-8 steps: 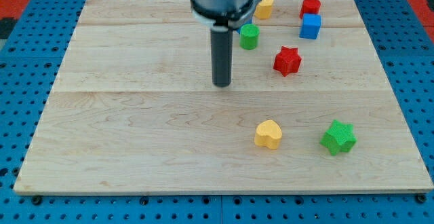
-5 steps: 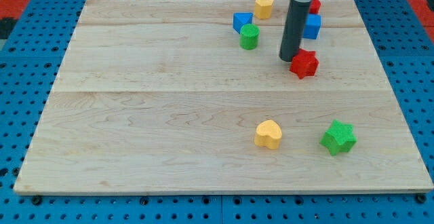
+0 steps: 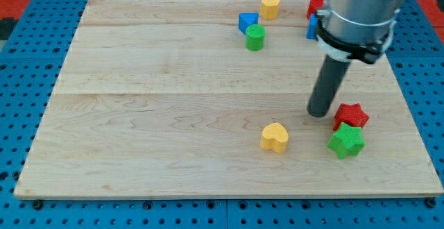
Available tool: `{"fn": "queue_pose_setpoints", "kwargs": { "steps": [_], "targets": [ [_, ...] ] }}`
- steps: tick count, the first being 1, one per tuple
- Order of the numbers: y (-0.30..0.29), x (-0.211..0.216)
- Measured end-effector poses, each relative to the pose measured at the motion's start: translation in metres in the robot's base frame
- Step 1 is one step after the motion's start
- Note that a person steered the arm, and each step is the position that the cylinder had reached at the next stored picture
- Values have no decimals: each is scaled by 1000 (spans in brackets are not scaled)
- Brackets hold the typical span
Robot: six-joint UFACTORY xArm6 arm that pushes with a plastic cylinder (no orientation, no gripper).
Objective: Slide the red star into the green star
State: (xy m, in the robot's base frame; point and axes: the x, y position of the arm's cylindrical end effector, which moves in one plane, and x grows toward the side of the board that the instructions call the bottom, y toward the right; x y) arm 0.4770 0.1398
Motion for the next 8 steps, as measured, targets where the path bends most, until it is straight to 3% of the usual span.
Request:
{"fn": "queue_pose_setpoints", "kwargs": {
  "steps": [1, 2, 4, 5, 6, 7, 8],
  "targets": [
    [56, -18],
    [101, -10],
    [35, 30],
    [39, 8],
    [85, -49],
    [174, -111],
    [171, -181]
  ]
}}
